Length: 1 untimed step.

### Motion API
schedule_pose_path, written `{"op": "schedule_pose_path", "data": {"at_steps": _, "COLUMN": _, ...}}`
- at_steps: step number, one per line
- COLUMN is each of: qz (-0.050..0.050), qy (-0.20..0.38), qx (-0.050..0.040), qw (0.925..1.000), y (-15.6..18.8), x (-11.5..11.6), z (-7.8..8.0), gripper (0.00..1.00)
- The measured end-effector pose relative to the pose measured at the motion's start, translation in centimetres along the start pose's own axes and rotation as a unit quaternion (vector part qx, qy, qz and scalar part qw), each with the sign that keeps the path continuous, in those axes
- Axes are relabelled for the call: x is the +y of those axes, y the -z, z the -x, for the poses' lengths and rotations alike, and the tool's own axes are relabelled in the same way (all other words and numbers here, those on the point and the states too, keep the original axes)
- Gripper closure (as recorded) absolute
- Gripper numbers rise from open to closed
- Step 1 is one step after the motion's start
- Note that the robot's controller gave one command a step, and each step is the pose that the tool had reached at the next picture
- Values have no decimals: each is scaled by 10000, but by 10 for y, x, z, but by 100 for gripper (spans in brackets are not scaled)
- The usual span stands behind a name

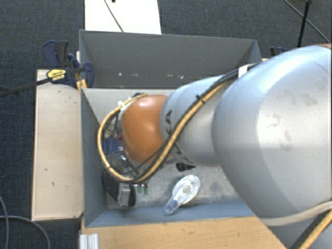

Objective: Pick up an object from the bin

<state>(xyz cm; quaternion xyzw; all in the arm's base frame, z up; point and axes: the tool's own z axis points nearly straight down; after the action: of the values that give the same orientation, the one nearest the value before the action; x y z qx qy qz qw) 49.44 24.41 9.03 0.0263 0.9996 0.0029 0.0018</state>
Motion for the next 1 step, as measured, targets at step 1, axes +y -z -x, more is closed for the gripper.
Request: {"op": "schedule_pose_path", "data": {"at_steps": 1, "qz": -26, "qy": -48, "qx": 10, "qw": 10000, "y": -1, "x": -5, "z": 1, "gripper": 100}}
